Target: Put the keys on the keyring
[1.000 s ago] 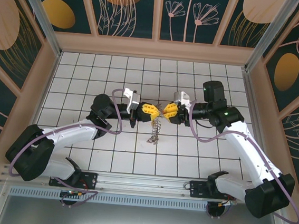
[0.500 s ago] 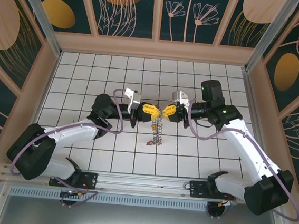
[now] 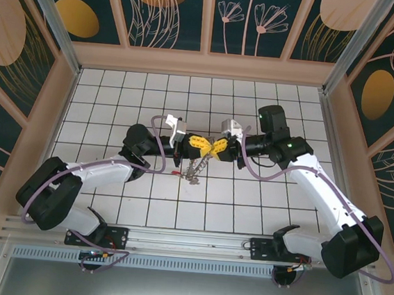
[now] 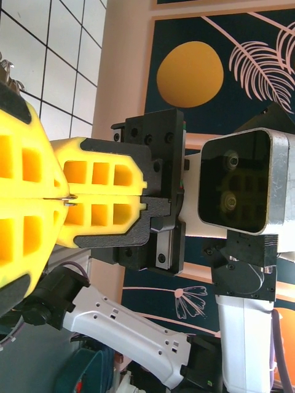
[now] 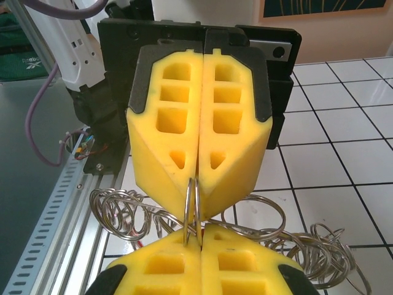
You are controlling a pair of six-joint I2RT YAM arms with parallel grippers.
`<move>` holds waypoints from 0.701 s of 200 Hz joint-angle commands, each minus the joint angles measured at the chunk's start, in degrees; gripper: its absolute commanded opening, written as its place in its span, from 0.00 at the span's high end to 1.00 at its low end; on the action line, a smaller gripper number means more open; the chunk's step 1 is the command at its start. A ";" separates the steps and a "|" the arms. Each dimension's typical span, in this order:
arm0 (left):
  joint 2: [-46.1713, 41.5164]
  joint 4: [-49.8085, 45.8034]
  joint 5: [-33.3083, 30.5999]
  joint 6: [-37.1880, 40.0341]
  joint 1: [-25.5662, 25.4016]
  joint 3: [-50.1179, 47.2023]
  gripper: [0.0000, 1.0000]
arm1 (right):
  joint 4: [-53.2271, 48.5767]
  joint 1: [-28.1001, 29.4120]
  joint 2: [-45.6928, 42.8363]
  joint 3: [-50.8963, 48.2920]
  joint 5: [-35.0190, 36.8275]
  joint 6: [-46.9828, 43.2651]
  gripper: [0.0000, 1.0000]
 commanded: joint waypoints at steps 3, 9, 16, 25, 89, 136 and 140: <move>0.26 7.29 -0.64 -2.02 -1.93 1.50 1.00 | 3.62 0.06 -0.95 -0.95 -0.99 1.10 0.93; 0.12 7.20 -0.53 -1.92 -1.93 1.43 1.00 | 3.68 -0.59 -1.64 -1.35 -1.47 1.12 0.90; -0.04 6.96 -0.65 -1.78 -1.90 1.36 1.00 | 3.71 -1.42 -2.65 -1.86 -2.36 1.02 0.89; -0.31 6.40 -0.65 -1.40 -1.93 1.29 1.00 | 3.80 -2.34 -3.92 -2.54 -3.27 0.94 0.85; -1.07 5.09 -0.51 -1.20 -1.93 1.33 1.00 | 1.22 -3.40 -5.38 -2.43 -7.09 -1.61 0.74; -1.13 5.02 -0.71 -1.53 -1.93 1.69 1.00 | 1.52 -3.37 -3.86 -1.36 -6.39 -2.32 0.82; -1.08 5.00 -0.72 -1.51 -1.92 1.68 1.00 | 1.88 -3.38 -3.86 -1.44 -6.35 -2.10 0.82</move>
